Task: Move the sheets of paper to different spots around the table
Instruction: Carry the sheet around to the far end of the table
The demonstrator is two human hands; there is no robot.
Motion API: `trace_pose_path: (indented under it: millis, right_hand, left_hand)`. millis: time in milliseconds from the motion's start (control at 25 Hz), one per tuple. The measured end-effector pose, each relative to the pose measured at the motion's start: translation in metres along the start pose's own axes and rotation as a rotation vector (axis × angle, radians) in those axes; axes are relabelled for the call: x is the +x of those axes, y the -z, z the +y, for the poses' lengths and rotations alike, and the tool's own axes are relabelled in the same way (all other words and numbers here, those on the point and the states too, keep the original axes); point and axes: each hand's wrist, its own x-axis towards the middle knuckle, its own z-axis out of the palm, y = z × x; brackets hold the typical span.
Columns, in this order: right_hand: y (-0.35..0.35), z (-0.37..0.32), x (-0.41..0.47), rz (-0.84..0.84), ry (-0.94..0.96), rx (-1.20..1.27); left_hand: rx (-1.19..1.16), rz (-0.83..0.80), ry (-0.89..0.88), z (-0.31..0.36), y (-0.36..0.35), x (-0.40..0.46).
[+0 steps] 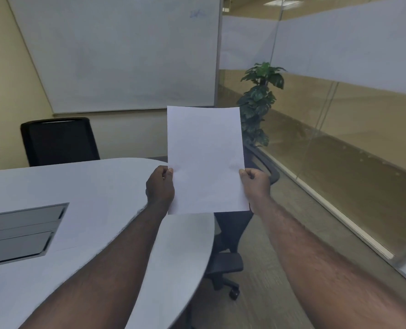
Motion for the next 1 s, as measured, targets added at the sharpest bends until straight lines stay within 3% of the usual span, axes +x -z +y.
trace_pose_path:
  millis: [480, 1000]
  right_hand:
    - [0.157, 0.041, 0.09, 0.153, -0.046, -0.016]
    - [0.165, 0.058, 0.291, 0.2, -0.024, -0.011]
  left_hand:
    - [-0.047, -0.148, 0.004, 0.061, -0.186, -0.032]
    - [-0.19, -0.241, 0.017, 0.079, -0.348, 0.095]
